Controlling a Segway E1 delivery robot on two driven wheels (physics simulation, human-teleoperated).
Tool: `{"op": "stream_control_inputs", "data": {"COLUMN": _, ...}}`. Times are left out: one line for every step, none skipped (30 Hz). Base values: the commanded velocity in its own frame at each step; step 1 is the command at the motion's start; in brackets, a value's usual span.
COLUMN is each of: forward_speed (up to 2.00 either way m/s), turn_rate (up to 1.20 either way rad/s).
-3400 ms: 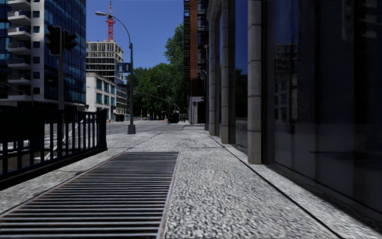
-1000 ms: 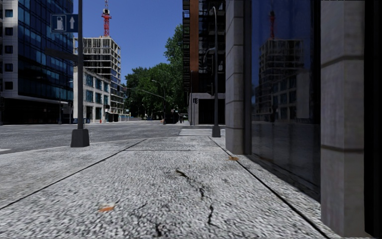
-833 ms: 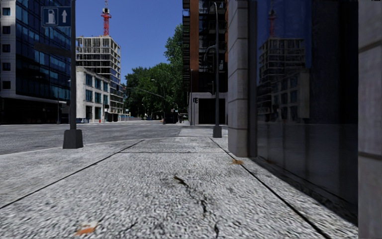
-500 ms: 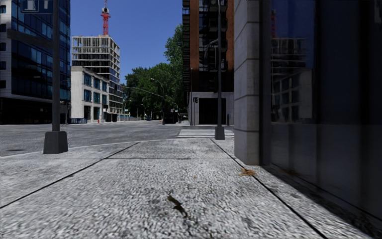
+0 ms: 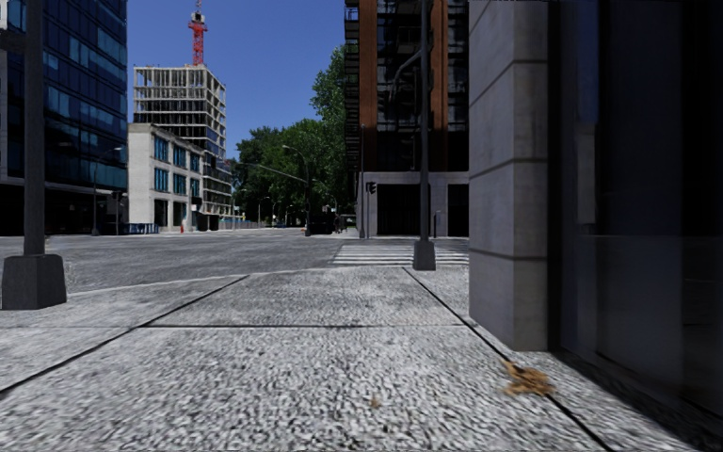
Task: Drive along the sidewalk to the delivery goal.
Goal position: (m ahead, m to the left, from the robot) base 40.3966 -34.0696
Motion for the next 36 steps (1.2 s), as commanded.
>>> {"op": "stream_control_inputs", "data": {"forward_speed": 2.0, "turn_rate": 0.0}}
{"op": "stream_control_inputs", "data": {"forward_speed": 2.0, "turn_rate": 0.0}}
{"op": "stream_control_inputs", "data": {"forward_speed": 2.0, "turn_rate": 0.0}}
{"op": "stream_control_inputs", "data": {"forward_speed": 2.0, "turn_rate": 0.0}}
{"op": "stream_control_inputs", "data": {"forward_speed": 2.0, "turn_rate": 0.0}}
{"op": "stream_control_inputs", "data": {"forward_speed": 2.0, "turn_rate": 0.0}}
{"op": "stream_control_inputs", "data": {"forward_speed": 2.0, "turn_rate": 0.0}}
{"op": "stream_control_inputs", "data": {"forward_speed": 2.0, "turn_rate": 0.0}}
{"op": "stream_control_inputs", "data": {"forward_speed": 2.0, "turn_rate": 0.0}}
{"op": "stream_control_inputs", "data": {"forward_speed": 2.0, "turn_rate": 0.0}}
{"op": "stream_control_inputs", "data": {"forward_speed": 2.0, "turn_rate": 0.0}}
{"op": "stream_control_inputs", "data": {"forward_speed": 2.0, "turn_rate": 0.0}}
{"op": "stream_control_inputs", "data": {"forward_speed": 2.0, "turn_rate": 0.0}}
{"op": "stream_control_inputs", "data": {"forward_speed": 2.0, "turn_rate": 0.0}}
{"op": "stream_control_inputs", "data": {"forward_speed": 2.0, "turn_rate": 0.0}}
{"op": "stream_control_inputs", "data": {"forward_speed": 2.0, "turn_rate": 0.0}}
{"op": "stream_control_inputs", "data": {"forward_speed": 2.0, "turn_rate": 0.0}}
{"op": "stream_control_inputs", "data": {"forward_speed": 2.0, "turn_rate": 0.0}}
{"op": "stream_control_inputs", "data": {"forward_speed": 2.0, "turn_rate": 0.0}}
{"op": "stream_control_inputs", "data": {"forward_speed": 2.0, "turn_rate": 0.0}}
{"op": "stream_control_inputs", "data": {"forward_speed": 2.0, "turn_rate": 0.0}}
{"op": "stream_control_inputs", "data": {"forward_speed": 2.0, "turn_rate": 0.0}}
{"op": "stream_control_inputs", "data": {"forward_speed": 2.0, "turn_rate": 0.0}}
{"op": "stream_control_inputs", "data": {"forward_speed": 2.0, "turn_rate": 0.0}}
{"op": "stream_control_inputs", "data": {"forward_speed": 2.0, "turn_rate": 0.0}}
{"op": "stream_control_inputs", "data": {"forward_speed": 2.0, "turn_rate": 0.0}}
{"op": "stream_control_inputs", "data": {"forward_speed": 2.0, "turn_rate": 0.0}}
{"op": "stream_control_inputs", "data": {"forward_speed": 2.0, "turn_rate": 0.0}}
{"op": "stream_control_inputs", "data": {"forward_speed": 2.0, "turn_rate": 0.0}}
{"op": "stream_control_inputs", "data": {"forward_speed": 2.0, "turn_rate": 0.0}}
{"op": "stream_control_inputs", "data": {"forward_speed": 2.0, "turn_rate": 0.0}}
{"op": "stream_control_inputs", "data": {"forward_speed": 2.0, "turn_rate": 0.0}}
{"op": "stream_control_inputs", "data": {"forward_speed": 2.0, "turn_rate": 0.0}}
{"op": "stream_control_inputs", "data": {"forward_speed": 2.0, "turn_rate": 0.0}}
{"op": "stream_control_inputs", "data": {"forward_speed": 2.0, "turn_rate": 0.0}}
{"op": "stream_control_inputs", "data": {"forward_speed": 2.0, "turn_rate": 0.0}}
